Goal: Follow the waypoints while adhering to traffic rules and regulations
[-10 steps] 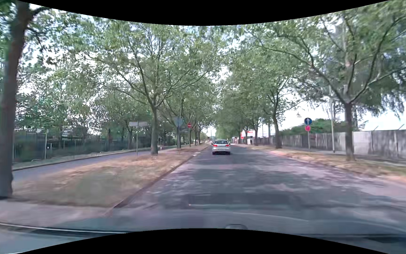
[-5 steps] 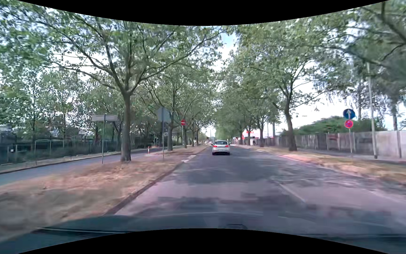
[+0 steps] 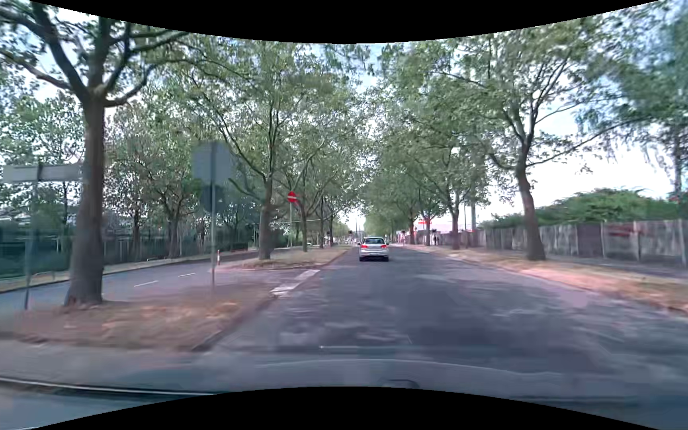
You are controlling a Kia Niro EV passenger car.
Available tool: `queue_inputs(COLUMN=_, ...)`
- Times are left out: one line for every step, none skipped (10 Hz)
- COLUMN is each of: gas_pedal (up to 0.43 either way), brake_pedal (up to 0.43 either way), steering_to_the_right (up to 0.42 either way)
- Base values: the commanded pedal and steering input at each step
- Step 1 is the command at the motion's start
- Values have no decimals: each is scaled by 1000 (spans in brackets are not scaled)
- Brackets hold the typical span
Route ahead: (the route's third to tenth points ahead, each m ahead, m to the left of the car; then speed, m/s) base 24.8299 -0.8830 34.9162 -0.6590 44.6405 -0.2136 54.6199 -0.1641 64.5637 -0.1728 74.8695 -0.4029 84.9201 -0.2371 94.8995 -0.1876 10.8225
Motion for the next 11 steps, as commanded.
queue_inputs(gas_pedal=138, brake_pedal=0, steering_to_the_right=-4)
queue_inputs(gas_pedal=138, brake_pedal=0, steering_to_the_right=-4)
queue_inputs(gas_pedal=138, brake_pedal=0, steering_to_the_right=-4)
queue_inputs(gas_pedal=130, brake_pedal=0, steering_to_the_right=-4)
queue_inputs(gas_pedal=130, brake_pedal=0, steering_to_the_right=-4)
queue_inputs(gas_pedal=118, brake_pedal=0, steering_to_the_right=-4)
queue_inputs(gas_pedal=110, brake_pedal=0, steering_to_the_right=-4)
queue_inputs(gas_pedal=98, brake_pedal=0, steering_to_the_right=-4)
queue_inputs(gas_pedal=98, brake_pedal=0, steering_to_the_right=-5)
queue_inputs(gas_pedal=87, brake_pedal=0, steering_to_the_right=-6)
queue_inputs(gas_pedal=79, brake_pedal=0, steering_to_the_right=-6)
